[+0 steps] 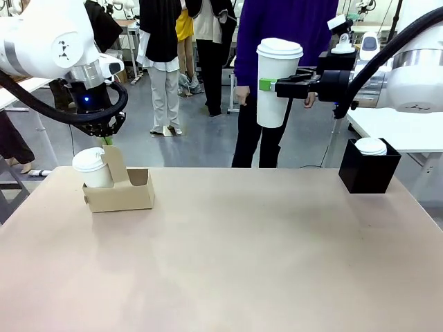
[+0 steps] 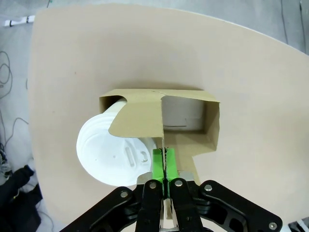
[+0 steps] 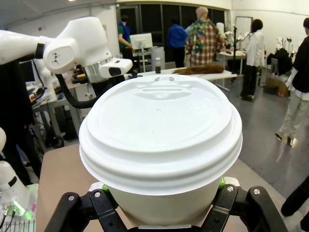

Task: Pour a drink into a cup and package it in a carrier.
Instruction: Position the Cup Carrier in the center of the table.

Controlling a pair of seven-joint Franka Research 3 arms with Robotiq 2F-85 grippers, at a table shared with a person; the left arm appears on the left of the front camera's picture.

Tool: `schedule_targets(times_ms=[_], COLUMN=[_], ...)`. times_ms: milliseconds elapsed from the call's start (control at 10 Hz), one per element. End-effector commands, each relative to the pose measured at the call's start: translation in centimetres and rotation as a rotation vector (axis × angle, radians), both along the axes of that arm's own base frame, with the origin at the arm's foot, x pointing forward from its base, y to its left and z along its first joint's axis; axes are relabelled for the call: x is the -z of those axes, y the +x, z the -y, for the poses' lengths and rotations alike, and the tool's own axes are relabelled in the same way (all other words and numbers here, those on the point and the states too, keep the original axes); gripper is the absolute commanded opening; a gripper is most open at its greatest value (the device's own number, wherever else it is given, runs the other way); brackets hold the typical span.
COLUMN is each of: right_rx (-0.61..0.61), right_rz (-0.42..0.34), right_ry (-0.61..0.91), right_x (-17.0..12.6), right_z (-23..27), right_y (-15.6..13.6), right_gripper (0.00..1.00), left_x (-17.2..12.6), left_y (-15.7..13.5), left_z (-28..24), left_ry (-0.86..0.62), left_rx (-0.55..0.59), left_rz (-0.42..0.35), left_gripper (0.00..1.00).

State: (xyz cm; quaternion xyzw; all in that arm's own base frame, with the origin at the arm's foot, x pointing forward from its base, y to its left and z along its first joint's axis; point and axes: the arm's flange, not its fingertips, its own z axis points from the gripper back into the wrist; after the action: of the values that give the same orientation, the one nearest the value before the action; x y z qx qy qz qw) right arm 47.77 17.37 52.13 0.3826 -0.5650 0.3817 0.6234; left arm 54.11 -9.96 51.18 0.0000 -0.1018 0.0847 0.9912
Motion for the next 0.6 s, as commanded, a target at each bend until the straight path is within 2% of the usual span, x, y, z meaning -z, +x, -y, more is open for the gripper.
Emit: schedule_targets(times_ms=[0,300,500], right_rx=[0.006,0.006,0.006], right_rz=[0.005,0.005,0.005], right_ry=[-0.002,-0.002,-0.002], right_x=[-0.4,-0.4,-0.4], right_z=[-0.3,-0.3,-0.3], right_y=[0.1,0.1,0.1], right_gripper=[0.8,0.8,0.8], left_x=[-2.9,-7.6,-8.8], left_y=[-2.2,-7.6,-11.2], left_z=[1.3,7.7,13.8], left_ry=[-0.023,0.034,0.046], left_rx=[-0.054,-0.083,-0.044], left_rz=[-0.003,0.003,0.02], left_gripper=[0.02,0.02,0.02])
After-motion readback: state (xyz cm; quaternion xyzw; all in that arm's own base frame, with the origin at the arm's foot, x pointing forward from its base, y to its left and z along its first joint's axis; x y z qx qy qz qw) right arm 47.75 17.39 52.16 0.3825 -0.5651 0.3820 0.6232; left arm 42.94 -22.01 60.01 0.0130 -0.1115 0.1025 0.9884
